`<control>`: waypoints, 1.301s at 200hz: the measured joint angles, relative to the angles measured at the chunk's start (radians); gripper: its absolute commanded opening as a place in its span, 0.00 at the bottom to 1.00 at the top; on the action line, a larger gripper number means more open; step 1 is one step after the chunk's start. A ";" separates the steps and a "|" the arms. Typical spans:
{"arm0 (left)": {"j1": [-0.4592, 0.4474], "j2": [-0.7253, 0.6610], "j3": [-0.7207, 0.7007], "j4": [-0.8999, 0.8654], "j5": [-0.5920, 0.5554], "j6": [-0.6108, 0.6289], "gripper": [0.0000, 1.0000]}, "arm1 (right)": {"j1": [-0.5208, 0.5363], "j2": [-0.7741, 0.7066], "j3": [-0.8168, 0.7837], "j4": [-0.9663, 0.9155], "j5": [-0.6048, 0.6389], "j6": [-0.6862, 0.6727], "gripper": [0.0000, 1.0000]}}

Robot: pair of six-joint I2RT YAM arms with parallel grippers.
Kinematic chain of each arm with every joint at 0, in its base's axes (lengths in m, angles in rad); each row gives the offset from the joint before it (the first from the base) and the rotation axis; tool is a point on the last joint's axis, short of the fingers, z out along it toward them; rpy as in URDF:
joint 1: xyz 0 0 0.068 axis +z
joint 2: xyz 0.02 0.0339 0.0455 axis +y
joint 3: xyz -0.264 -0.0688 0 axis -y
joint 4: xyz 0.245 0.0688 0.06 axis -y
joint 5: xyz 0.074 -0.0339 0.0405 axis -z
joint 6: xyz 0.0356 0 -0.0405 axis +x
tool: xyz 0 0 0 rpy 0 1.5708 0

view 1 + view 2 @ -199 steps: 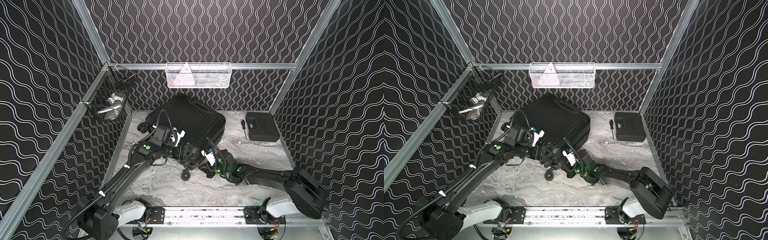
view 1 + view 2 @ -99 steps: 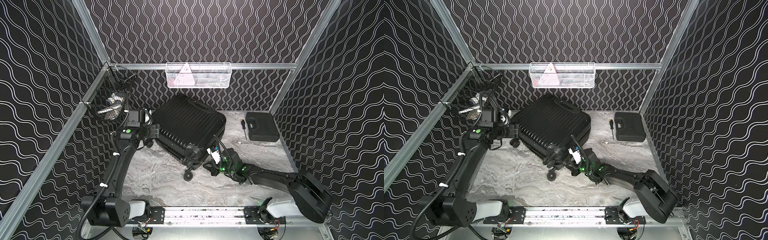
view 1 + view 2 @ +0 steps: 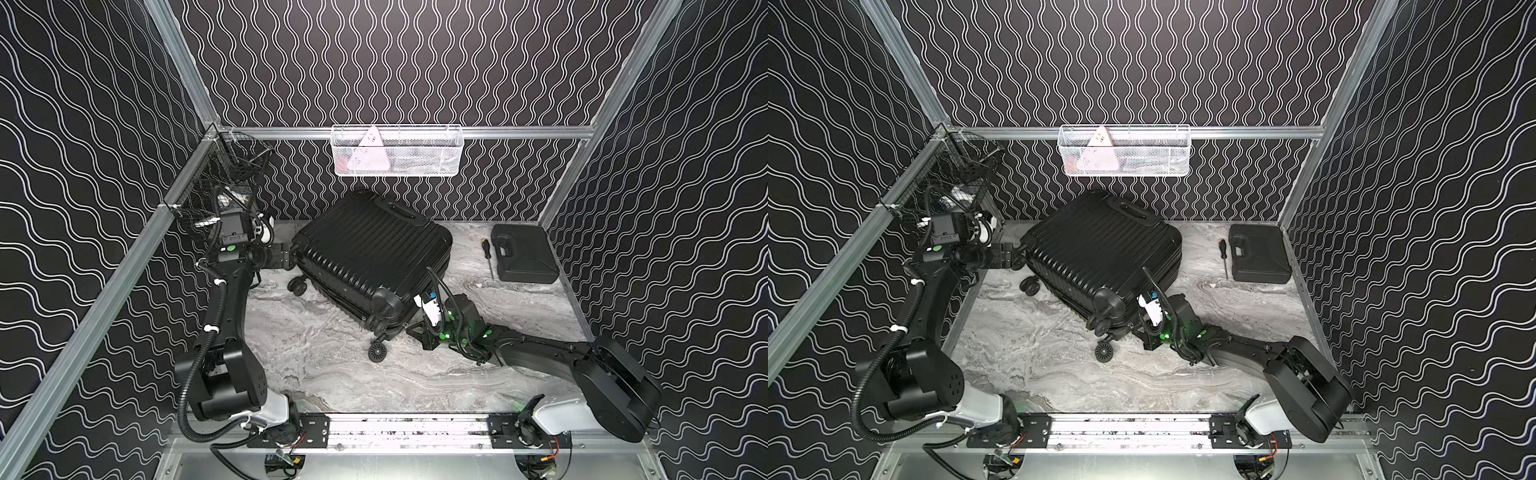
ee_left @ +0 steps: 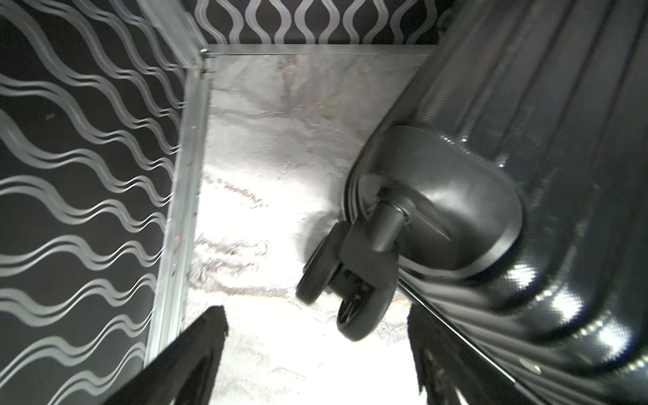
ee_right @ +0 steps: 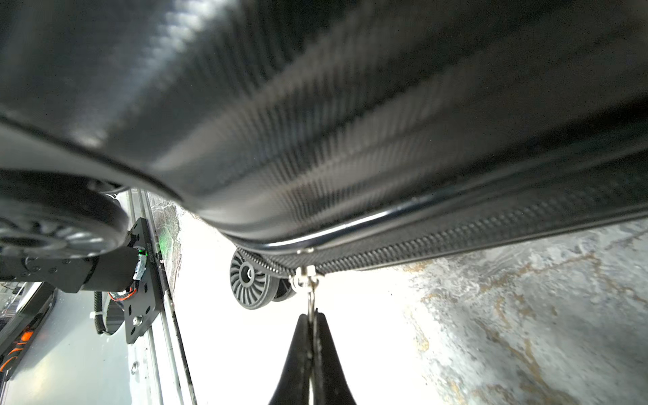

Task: Close the suitcase zippers
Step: Zip the zipper on the suitcase.

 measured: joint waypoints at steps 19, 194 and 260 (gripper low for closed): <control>0.003 0.028 0.012 0.003 0.047 0.047 0.87 | -0.002 0.008 0.006 -0.001 -0.008 -0.002 0.00; -0.083 0.110 0.014 0.022 0.058 0.194 0.35 | -0.051 -0.011 -0.006 -0.019 0.039 0.017 0.00; -0.133 -0.045 -0.099 -0.081 0.035 -0.016 0.35 | -0.241 -0.075 -0.018 -0.095 0.056 -0.010 0.00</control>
